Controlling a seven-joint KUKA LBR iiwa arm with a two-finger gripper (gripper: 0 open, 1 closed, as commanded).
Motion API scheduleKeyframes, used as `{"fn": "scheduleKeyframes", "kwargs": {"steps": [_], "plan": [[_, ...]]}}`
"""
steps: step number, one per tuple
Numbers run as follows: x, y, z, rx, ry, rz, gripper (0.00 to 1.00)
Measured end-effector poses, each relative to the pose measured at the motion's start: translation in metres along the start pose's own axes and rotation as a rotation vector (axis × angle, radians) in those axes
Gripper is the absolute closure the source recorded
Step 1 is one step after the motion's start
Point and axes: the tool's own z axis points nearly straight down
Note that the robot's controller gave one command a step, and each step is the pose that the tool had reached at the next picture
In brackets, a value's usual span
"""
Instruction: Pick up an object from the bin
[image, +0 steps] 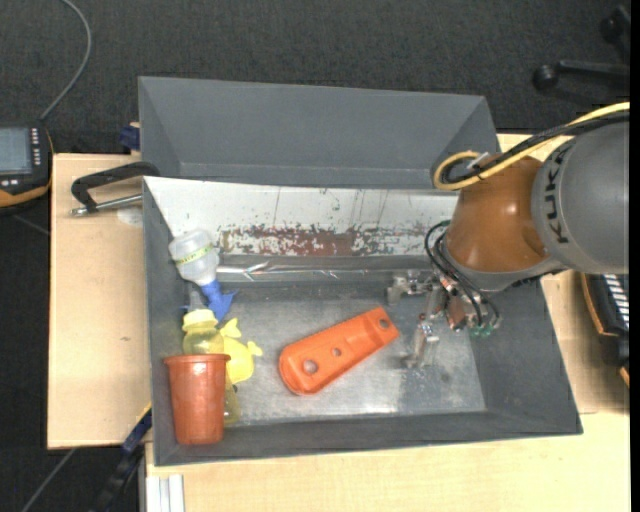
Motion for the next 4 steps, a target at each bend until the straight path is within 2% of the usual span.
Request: {"fn": "scheduleKeyframes", "kwargs": {"steps": [1,2,4], "plan": [[-0.006,0.034,0.000,0.005,-0.008,-0.085,0.00],[-0.015,0.064,0.002,-0.001,-0.005,-0.006,1.00],[-0.015,0.064,0.002,-0.001,-0.005,-0.006,1.00]]}}
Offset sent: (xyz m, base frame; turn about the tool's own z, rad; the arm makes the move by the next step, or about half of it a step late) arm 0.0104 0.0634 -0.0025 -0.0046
